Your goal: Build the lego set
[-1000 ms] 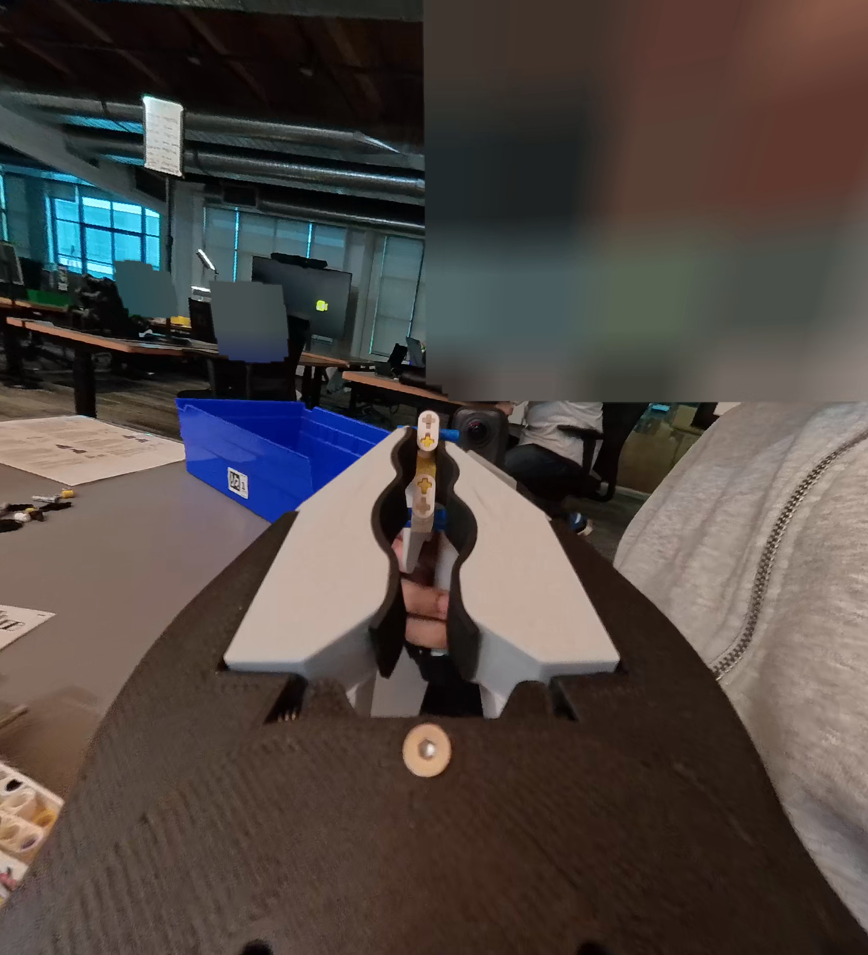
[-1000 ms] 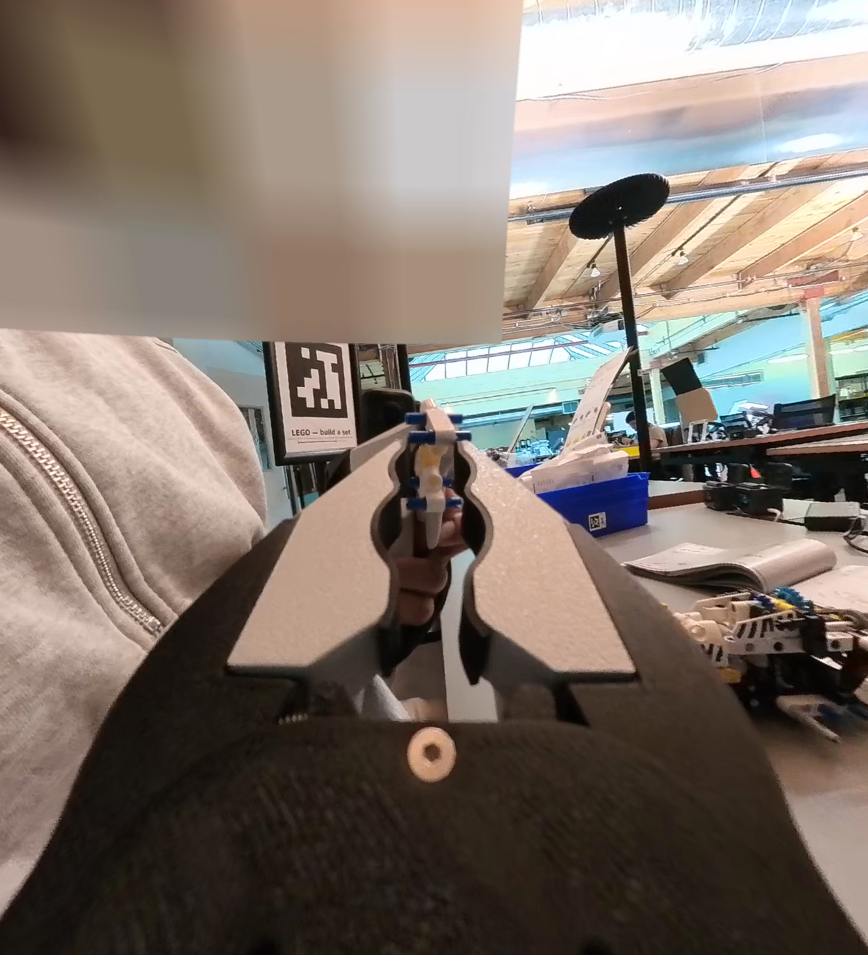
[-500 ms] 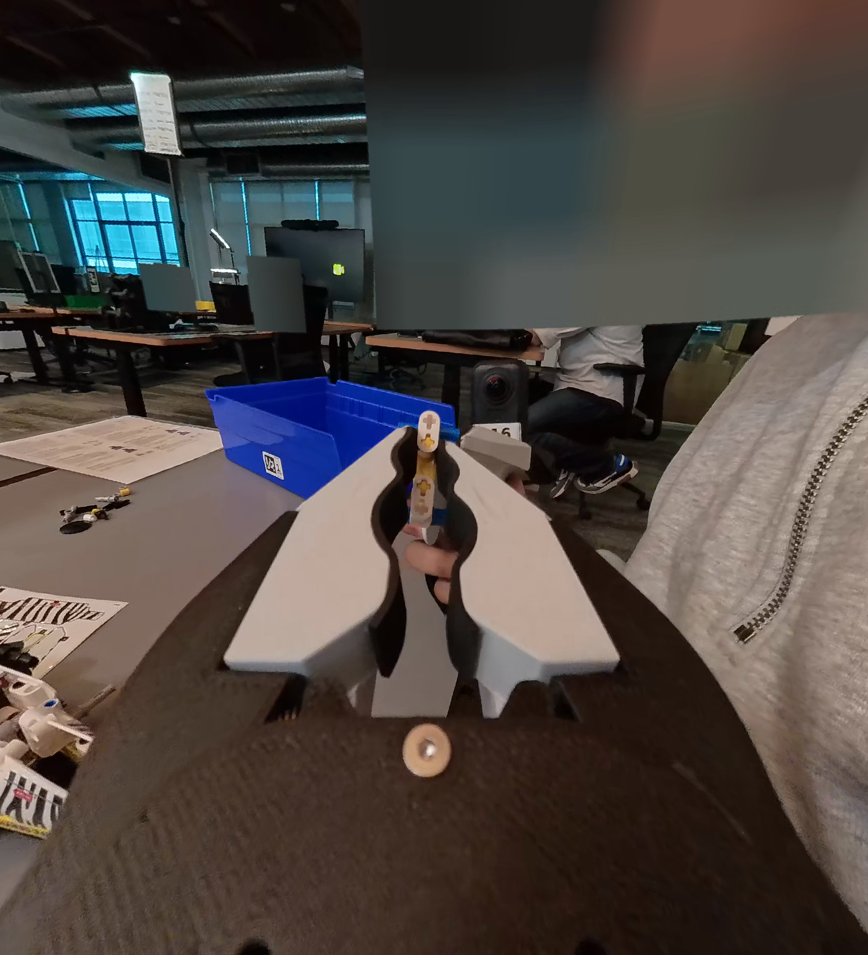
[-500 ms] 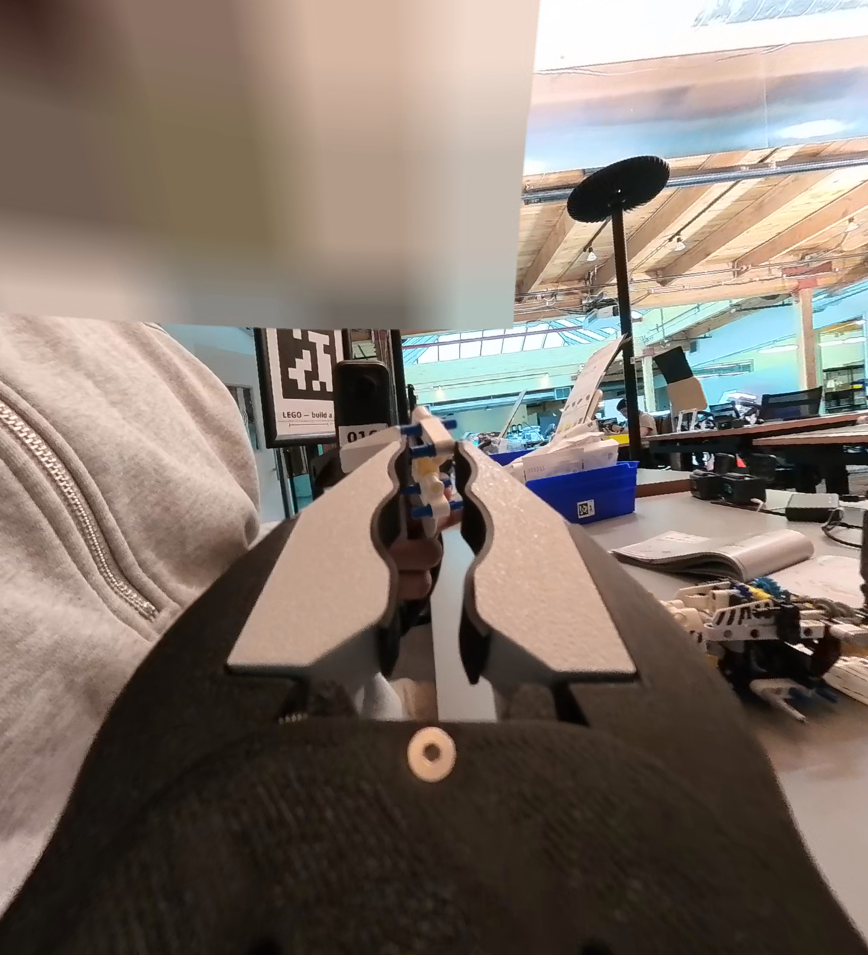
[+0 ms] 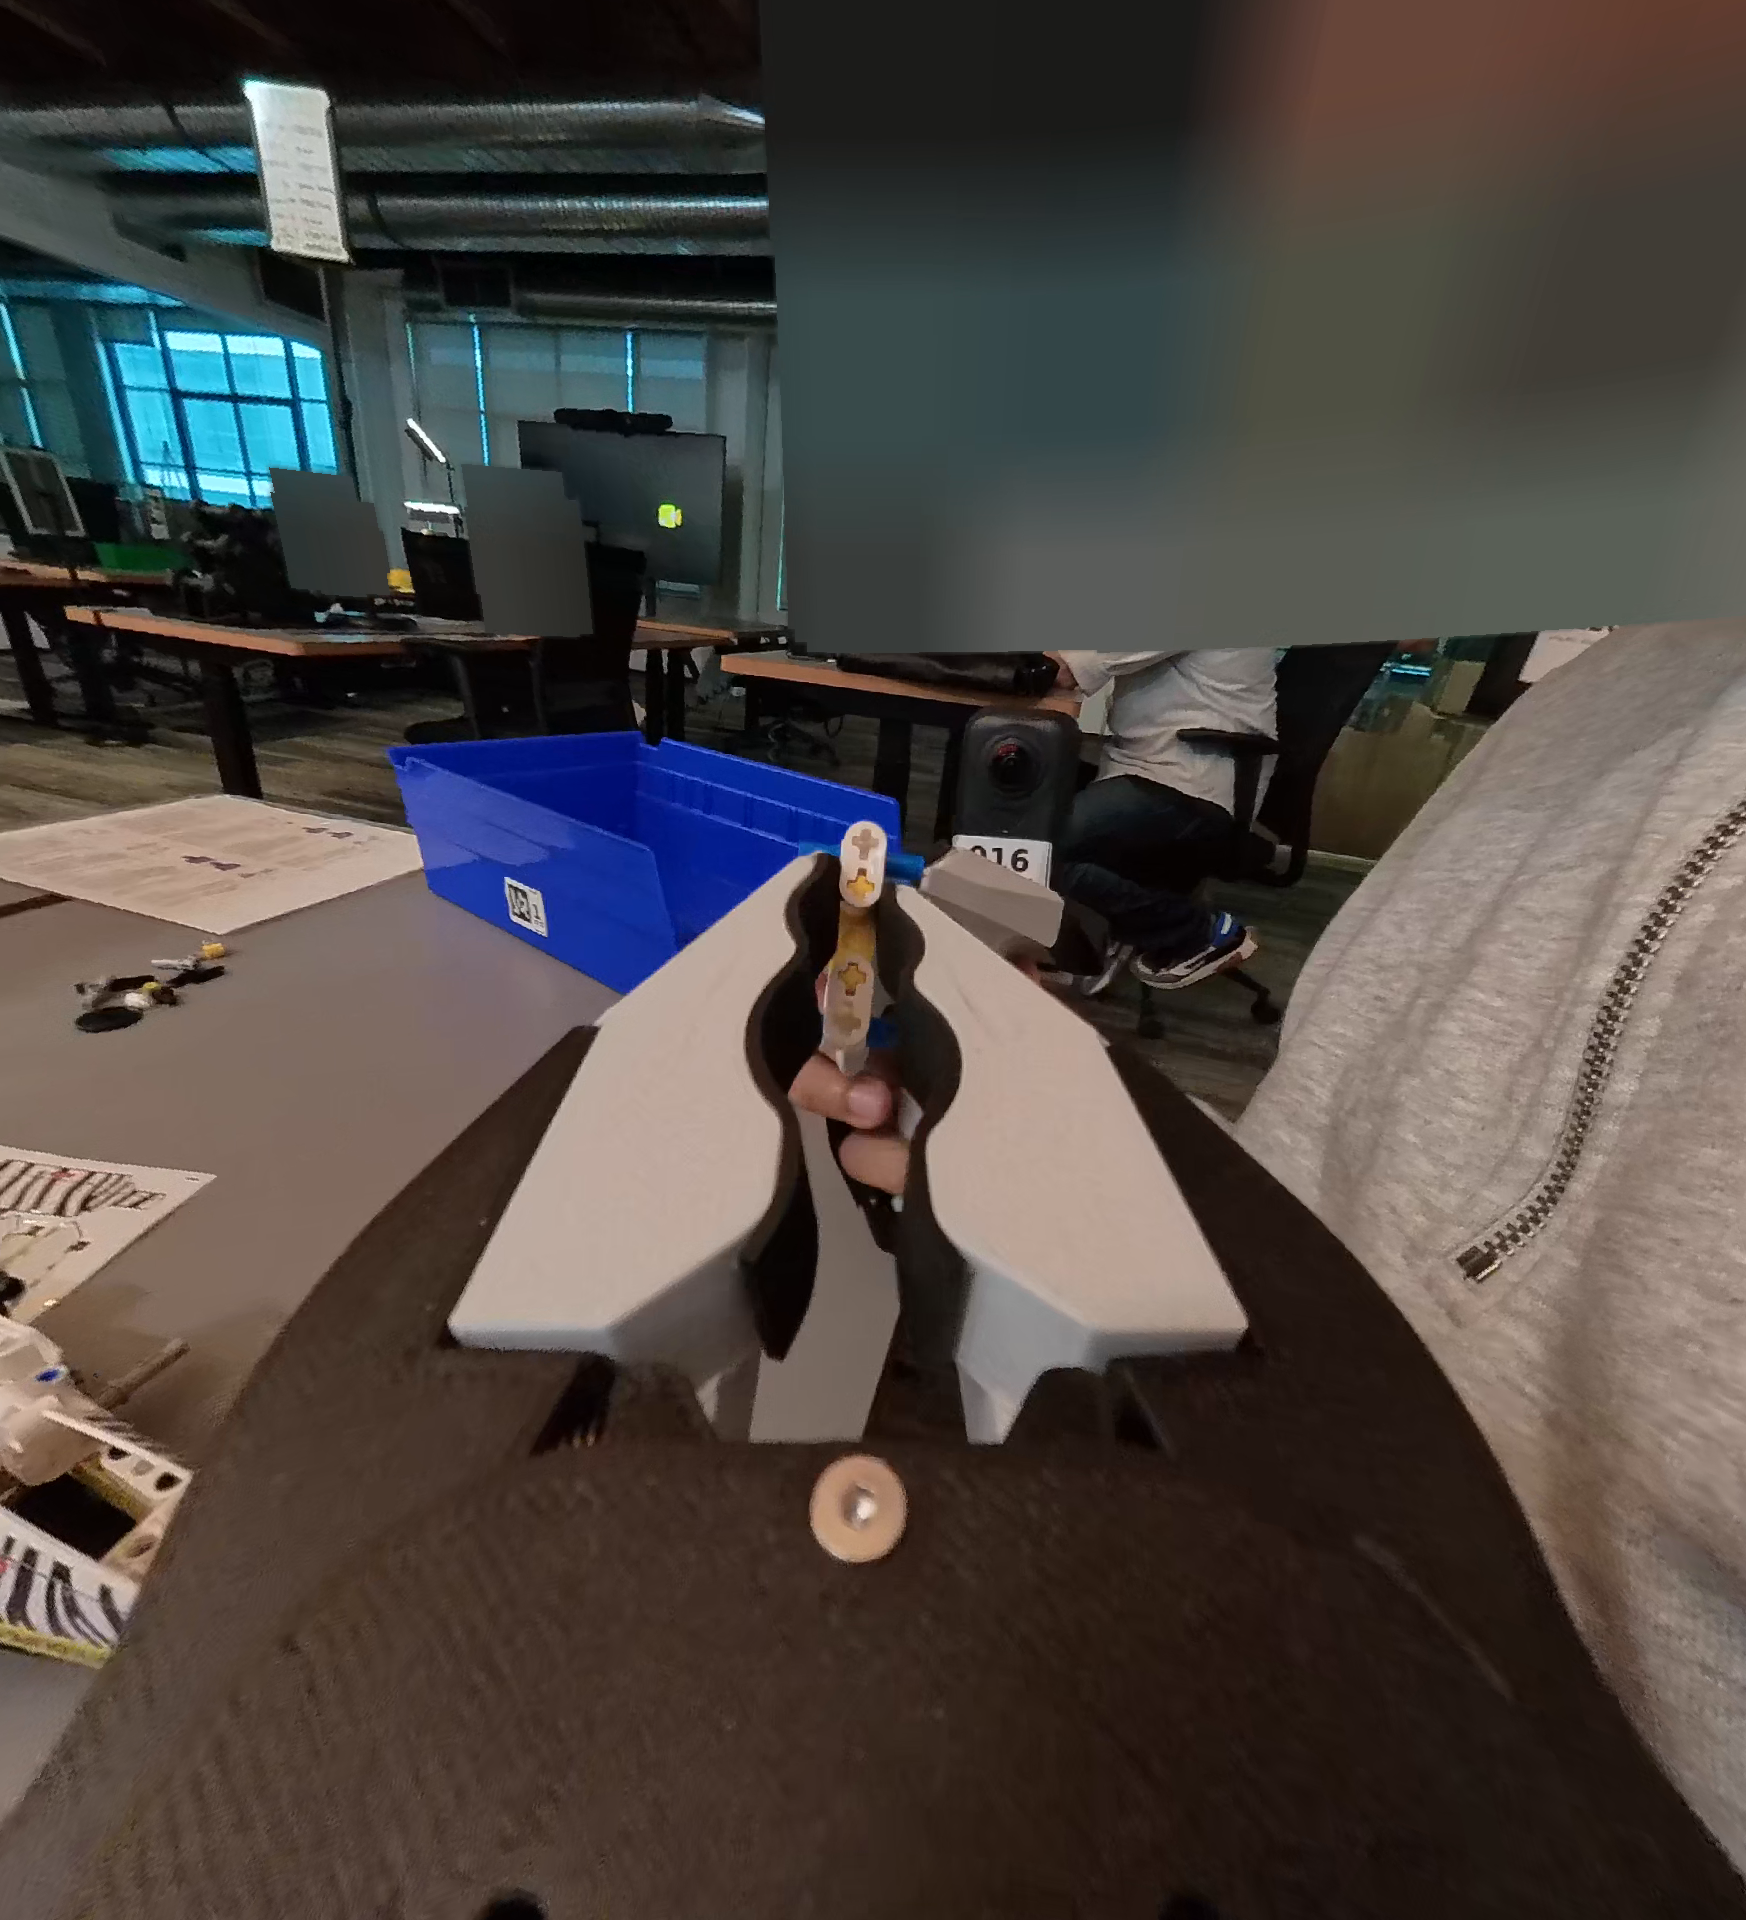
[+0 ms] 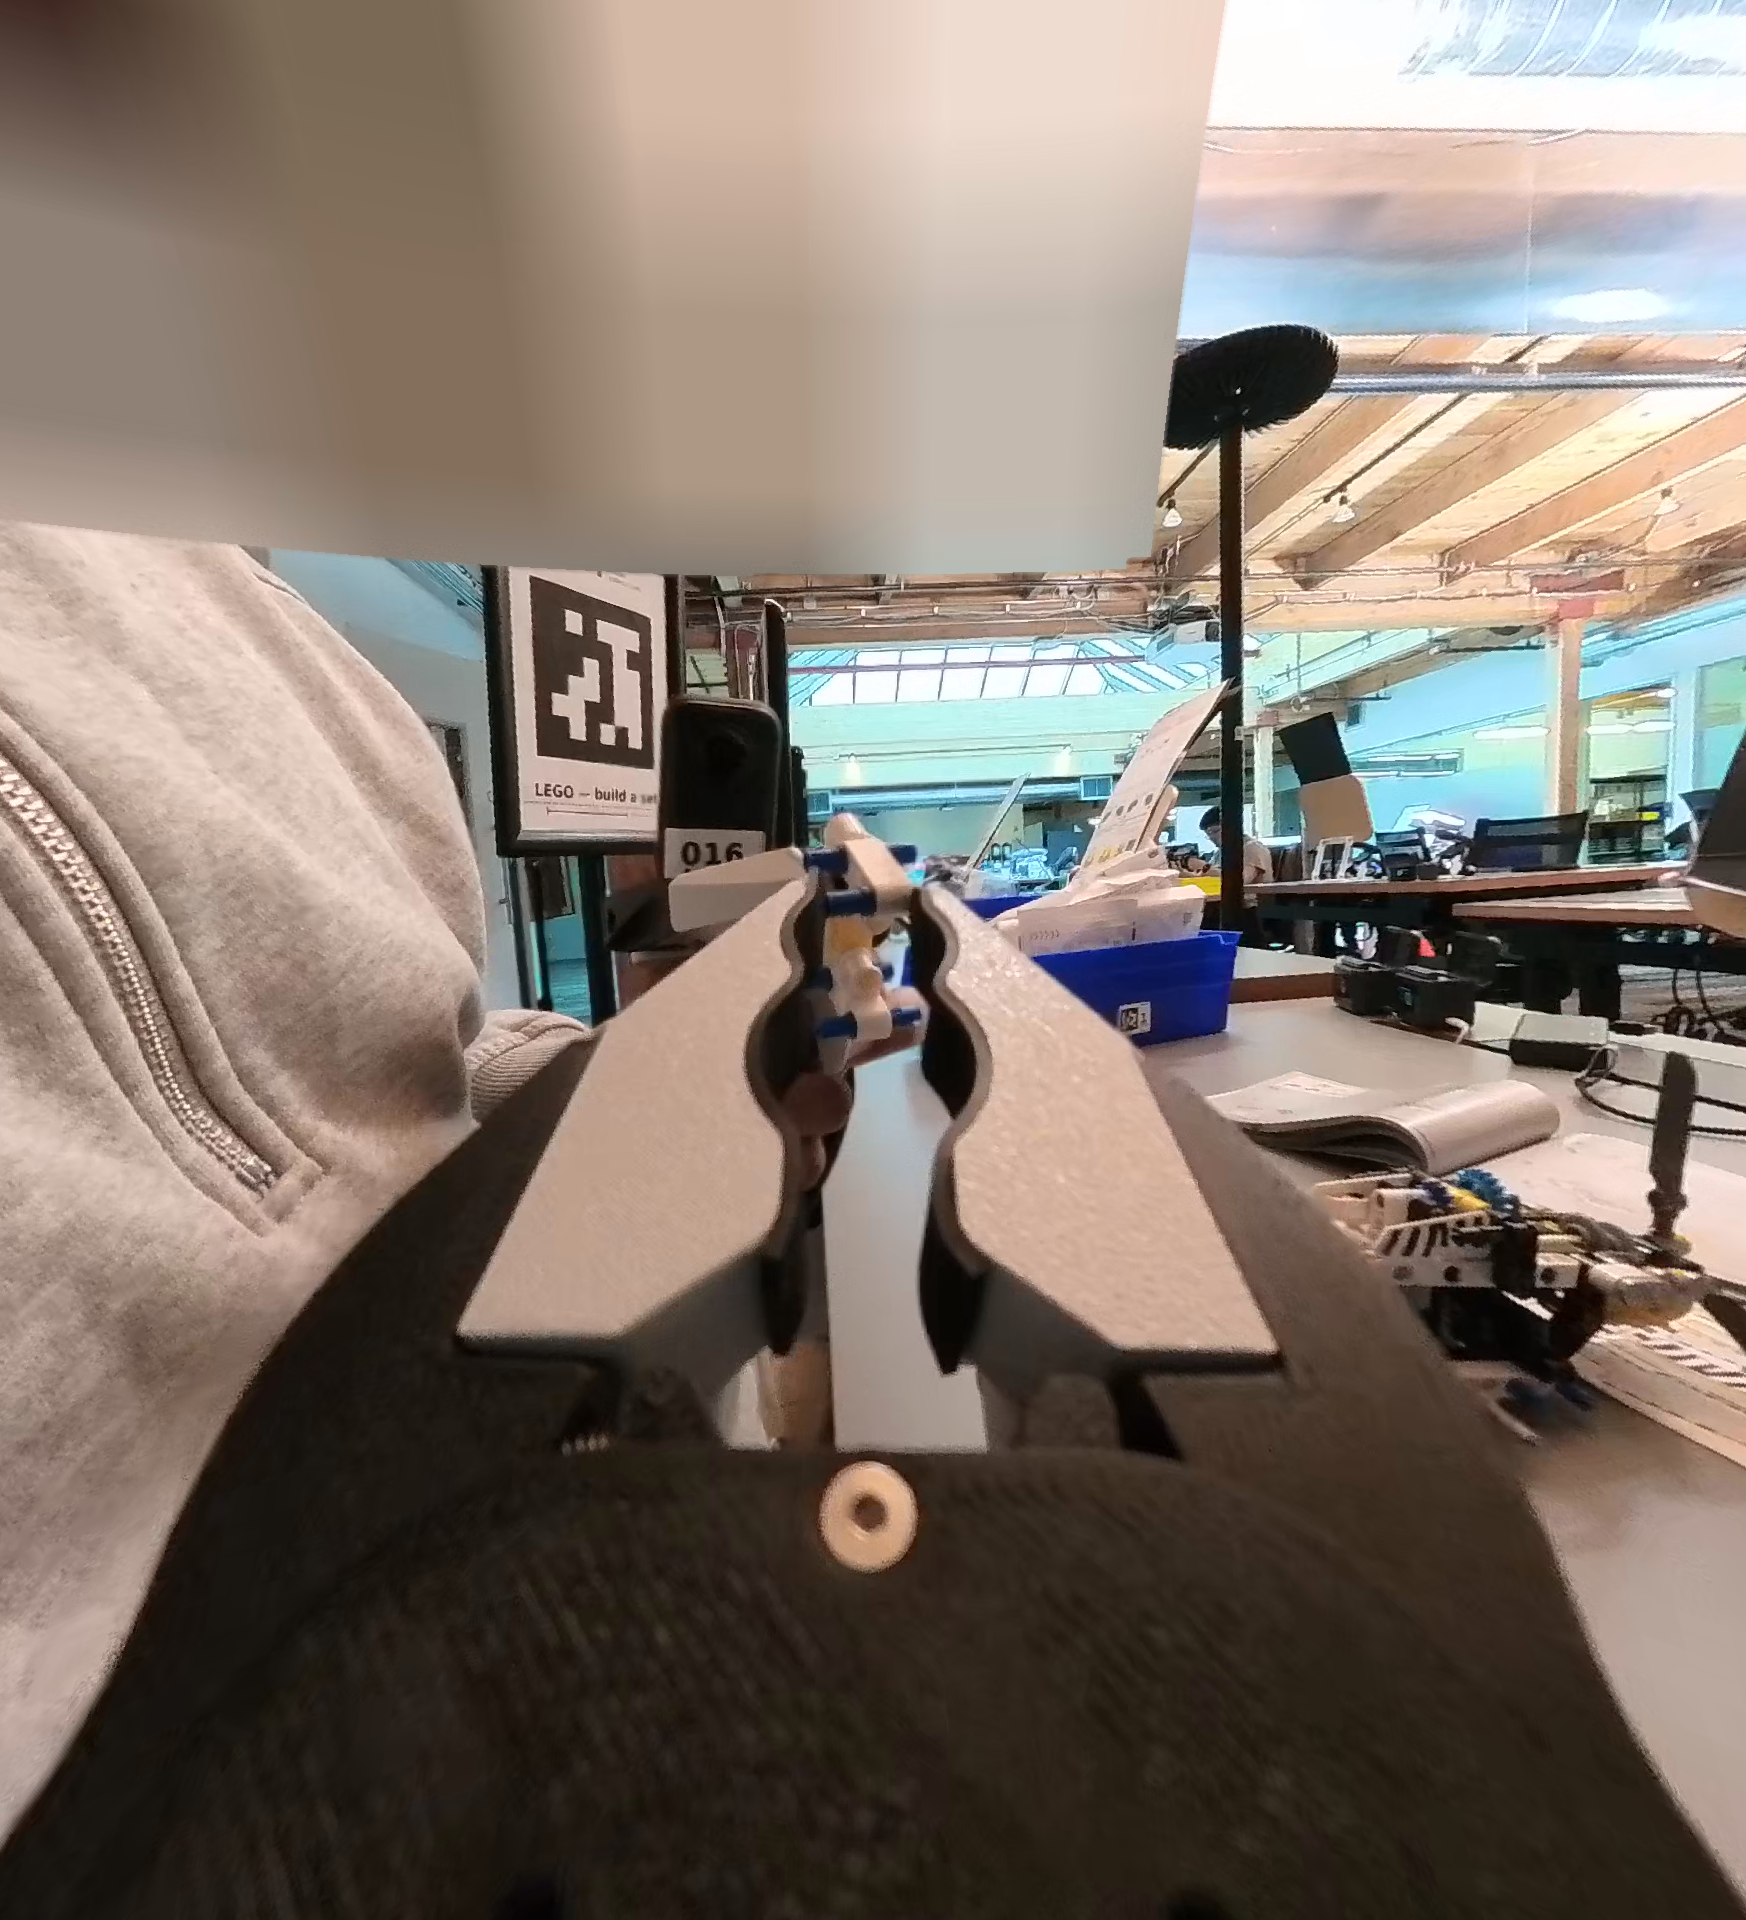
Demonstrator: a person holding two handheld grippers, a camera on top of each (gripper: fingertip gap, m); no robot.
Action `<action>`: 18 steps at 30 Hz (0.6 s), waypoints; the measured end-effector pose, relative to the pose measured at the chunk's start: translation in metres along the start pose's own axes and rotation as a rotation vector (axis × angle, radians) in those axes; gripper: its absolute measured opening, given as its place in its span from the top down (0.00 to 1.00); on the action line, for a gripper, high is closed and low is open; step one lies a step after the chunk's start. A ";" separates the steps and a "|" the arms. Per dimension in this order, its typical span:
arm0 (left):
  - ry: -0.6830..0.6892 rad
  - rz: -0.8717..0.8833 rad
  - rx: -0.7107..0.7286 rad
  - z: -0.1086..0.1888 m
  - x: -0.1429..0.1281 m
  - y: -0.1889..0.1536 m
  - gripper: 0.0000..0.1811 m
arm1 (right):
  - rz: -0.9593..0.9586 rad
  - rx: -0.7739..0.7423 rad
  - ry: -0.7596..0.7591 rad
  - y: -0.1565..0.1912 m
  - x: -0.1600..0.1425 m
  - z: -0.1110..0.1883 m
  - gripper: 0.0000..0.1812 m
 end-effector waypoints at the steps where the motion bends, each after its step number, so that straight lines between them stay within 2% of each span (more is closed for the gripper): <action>1: 0.003 0.012 -0.003 0.000 -0.001 0.000 0.97 | 0.006 -0.001 -0.003 0.001 0.000 0.000 0.93; 11: 0.036 -0.017 0.022 0.001 -0.005 0.002 0.98 | 0.035 -0.018 0.009 0.002 -0.001 -0.001 0.93; 18: 0.003 0.007 0.019 0.003 -0.004 0.006 0.98 | -0.011 -0.033 -0.011 0.003 -0.001 -0.007 0.93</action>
Point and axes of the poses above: each gripper's, where its closed fingertips meet, z back along the fingers, x out of its top, y = z × x across the jaws, the point moved 2 cm from there along z, back along the fingers, and after that the axes turned 14 degrees about -x, right-handed, at the moved point
